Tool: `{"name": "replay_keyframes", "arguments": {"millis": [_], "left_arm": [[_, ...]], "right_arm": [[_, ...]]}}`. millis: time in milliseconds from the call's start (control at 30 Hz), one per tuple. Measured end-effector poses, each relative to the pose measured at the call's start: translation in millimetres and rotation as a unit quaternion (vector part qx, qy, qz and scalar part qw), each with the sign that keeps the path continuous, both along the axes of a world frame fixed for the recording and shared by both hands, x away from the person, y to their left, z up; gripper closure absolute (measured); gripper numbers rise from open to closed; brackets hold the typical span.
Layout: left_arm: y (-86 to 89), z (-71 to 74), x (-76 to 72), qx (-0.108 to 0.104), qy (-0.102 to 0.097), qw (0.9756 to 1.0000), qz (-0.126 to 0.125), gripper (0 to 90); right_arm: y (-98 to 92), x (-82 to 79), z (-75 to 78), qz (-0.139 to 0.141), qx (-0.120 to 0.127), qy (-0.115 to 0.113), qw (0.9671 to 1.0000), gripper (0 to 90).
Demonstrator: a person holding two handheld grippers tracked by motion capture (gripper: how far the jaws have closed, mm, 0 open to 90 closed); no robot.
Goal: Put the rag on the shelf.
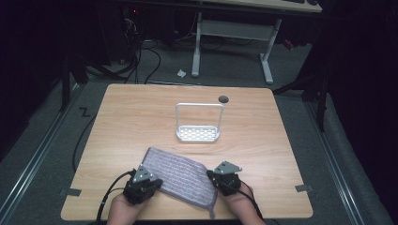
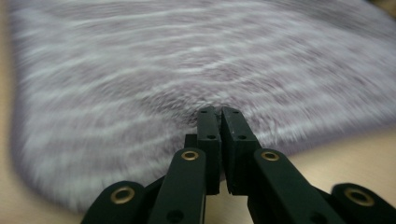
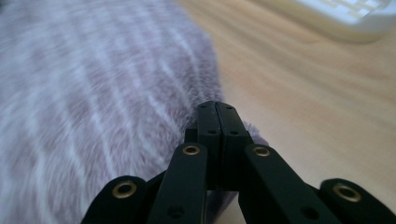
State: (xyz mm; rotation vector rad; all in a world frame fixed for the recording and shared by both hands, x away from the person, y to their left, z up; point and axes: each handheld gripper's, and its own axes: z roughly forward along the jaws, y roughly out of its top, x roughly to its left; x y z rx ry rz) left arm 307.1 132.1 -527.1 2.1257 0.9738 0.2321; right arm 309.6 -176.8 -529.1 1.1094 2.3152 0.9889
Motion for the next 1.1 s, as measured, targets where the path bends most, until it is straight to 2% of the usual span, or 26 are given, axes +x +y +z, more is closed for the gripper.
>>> {"name": "replay_keyframes", "arguments": {"millis": [67,100,167,267,333,367,467,533,600,633,667,700,733,800,867,933,1000,1100], "left_arm": [[2.9,1.4,14.8,0.019,-0.014,0.9995,0.022,84.7],[5.1,1.8,22.8,0.019,-0.013,0.9992,0.031,84.7],[9.6,2.9,38.3,0.009,-0.005,0.9987,0.051,81.8],[11.9,5.9,46.1,-0.005,-0.005,0.9977,0.067,77.3],[9.8,10.6,43.8,-0.025,-0.005,0.9979,0.06,69.1],[6.7,12.4,40.6,-0.028,-0.008,0.9982,0.052,64.5],[-7.4,13.4,26.2,-0.021,-0.015,0.9994,0.021,60.2],[-14.7,11.4,15.0,-0.014,-0.022,0.9997,0.001,57.8],[-17.1,9.7,6.1,-0.008,-0.036,0.9993,-0.008,54.8],[-16.5,8.8,3.4,-0.007,-0.031,0.9994,-0.011,54.2],[-15.5,7.3,1.8,-0.012,-0.026,0.9995,-0.011,53.0],[-14.0,5.8,0.7,-0.014,-0.022,0.9996,-0.009,51.9],[-12.4,4.7,0.2,-0.013,-0.02,0.9997,-0.006,51.9],[-9.4,4.0,0.0,-0.016,-0.018,0.9997,-0.002,51.0],[-7.8,5.7,0.1,-0.025,-0.021,0.9995,-0.002,49.1],[-8.3,8.1,0.0,-0.032,-0.025,0.9991,-0.006,49.1],[-10.9,7.7,0.5,-0.034,-0.021,0.9991,-0.013,49.4],[-16.1,5.3,1.3,-0.031,-0.012,0.9992,-0.022,50.4]], "right_arm": [[1.5,-15.9,-0.8,0.008,0.006,0.001,1.0,88.9],[1.5,-15.9,-0.8,0.008,0.006,0.001,1.0,88.9],[2.2,-29.1,0.0,0.012,0.018,0.004,0.9998,86.2],[-1.1,-35.0,5.6,0.007,0.031,-0.004,0.9995,84.3],[-2.6,-30.6,12.7,0.006,0.033,-0.016,0.9993,83.0],[-2.3,-26.2,15.7,0.005,0.032,-0.018,0.9993,82.9],[3.1,-6.9,18.0,0.008,0.025,-0.018,0.9995,83.0],[8.0,7.1,14.2,0.006,0.027,0.0,0.9996,83.3],[11.1,14.1,7.6,0.006,0.021,0.019,0.9996,85.2],[12.3,12.8,4.4,0.007,0.015,0.027,0.9995,85.7],[12.8,8.7,2.0,0.012,0.011,0.025,0.9996,85.7],[10.9,-4.1,2.2,0.02,0.012,0.026,0.9994,85.7],[10.9,-4.1,2.2,0.02,0.012,0.026,0.9994,85.7],[9.8,-19.1,2.2,0.028,0.01,0.025,0.9992,85.7],[7.8,-36.4,3.0,0.031,0.02,0.037,0.9986,84.4],[7.6,-39.1,4.1,0.03,0.023,0.037,0.9986,83.6],[9.2,-36.9,9.4,0.028,0.023,0.025,0.999,82.8],[18.2,-12.0,19.8,0.027,0.024,0.009,0.9993,82.7]]}}
